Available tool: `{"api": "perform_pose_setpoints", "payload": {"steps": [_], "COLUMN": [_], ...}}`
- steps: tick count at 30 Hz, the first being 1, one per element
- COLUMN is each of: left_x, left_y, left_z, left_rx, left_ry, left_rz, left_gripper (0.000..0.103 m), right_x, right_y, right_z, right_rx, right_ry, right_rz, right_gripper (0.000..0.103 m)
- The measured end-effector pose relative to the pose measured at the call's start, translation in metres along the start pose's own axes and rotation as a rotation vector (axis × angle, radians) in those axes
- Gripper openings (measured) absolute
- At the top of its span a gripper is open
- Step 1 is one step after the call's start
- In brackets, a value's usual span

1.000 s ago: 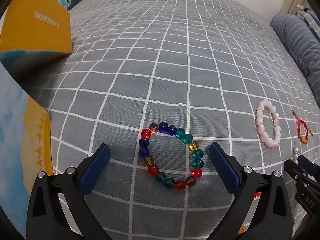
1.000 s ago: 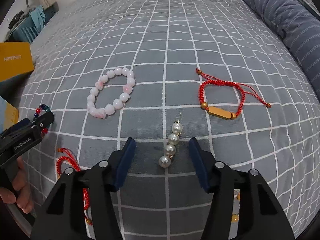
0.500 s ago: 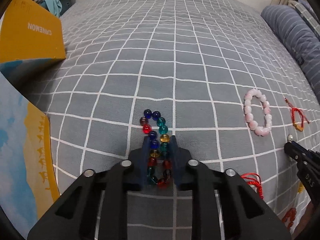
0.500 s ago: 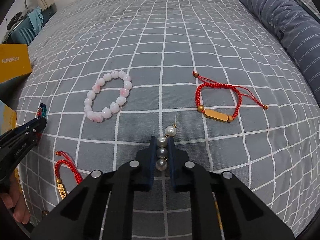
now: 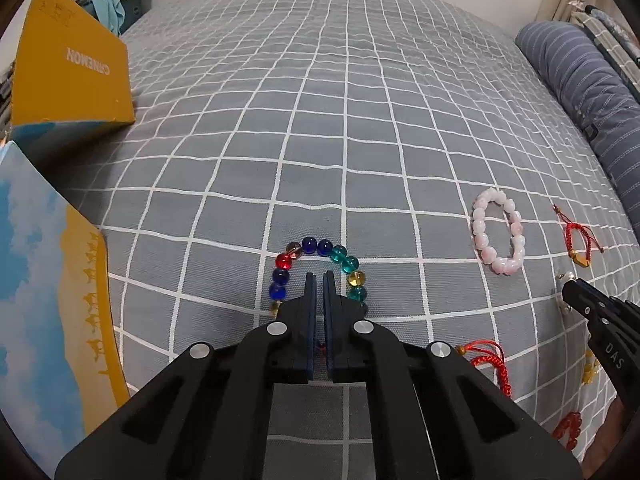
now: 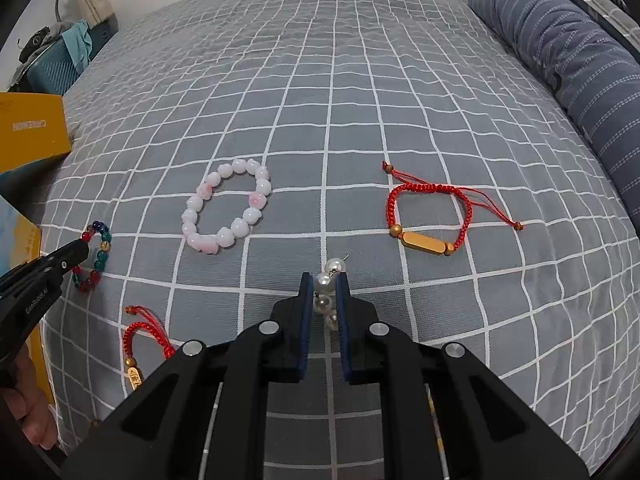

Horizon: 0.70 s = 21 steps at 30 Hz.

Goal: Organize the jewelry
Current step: 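Carry the bead bracelet and pearl pendant with both tools into the white box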

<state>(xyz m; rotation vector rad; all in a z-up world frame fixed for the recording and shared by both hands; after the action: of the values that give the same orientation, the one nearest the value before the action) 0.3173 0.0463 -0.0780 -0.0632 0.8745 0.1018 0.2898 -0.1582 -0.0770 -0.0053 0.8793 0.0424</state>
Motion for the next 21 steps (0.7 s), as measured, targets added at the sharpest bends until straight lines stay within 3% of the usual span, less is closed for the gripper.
{"api": "perform_pose_setpoints", "payload": {"steps": [6, 10, 11, 17, 18, 19, 21], "left_x": [0.002, 0.0, 0.002, 0.018, 0.017, 0.017, 0.015], "left_y": [0.006, 0.009, 0.011, 0.015, 0.014, 0.014, 0.014], "left_z": [0.001, 0.002, 0.002, -0.007, -0.008, -0.008, -0.006], "left_rx": [0.005, -0.001, -0.002, -0.004, -0.004, -0.001, -0.002], "left_ry": [-0.018, -0.033, -0.033, 0.003, -0.003, -0.002, -0.006], "left_rz": [0.039, 0.061, 0.074, 0.085, 0.085, 0.087, 0.085], "left_gripper": [0.006, 0.028, 0.03, 0.029, 0.023, 0.01, 0.009], "right_x": [-0.001, -0.001, -0.001, -0.001, -0.001, -0.001, -0.002], "right_y": [0.002, 0.003, 0.003, 0.003, 0.003, 0.003, 0.002], "right_z": [0.0, -0.001, 0.0, 0.0, 0.0, 0.0, 0.001], "right_rx": [-0.005, -0.005, -0.005, -0.002, -0.003, -0.003, -0.005], "right_ry": [0.0, 0.002, 0.002, 0.0, 0.0, 0.0, -0.002], "right_rz": [0.007, 0.009, 0.009, 0.011, 0.01, 0.01, 0.008], "right_gripper": [0.011, 0.011, 0.011, 0.011, 0.011, 0.011, 0.011]}}
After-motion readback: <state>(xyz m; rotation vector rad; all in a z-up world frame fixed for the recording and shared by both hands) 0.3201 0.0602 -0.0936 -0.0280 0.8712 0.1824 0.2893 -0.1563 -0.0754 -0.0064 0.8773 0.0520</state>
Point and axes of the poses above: each gripper's, at about its wrist camera, not at the fingertips, and x roughly the way its jaws point, y to its left, z to its top, the point moved 5 cm from there along x, roughly the way its jaws point, and after that the axes turned 11 degrees about -y, right-handed, at the moved point
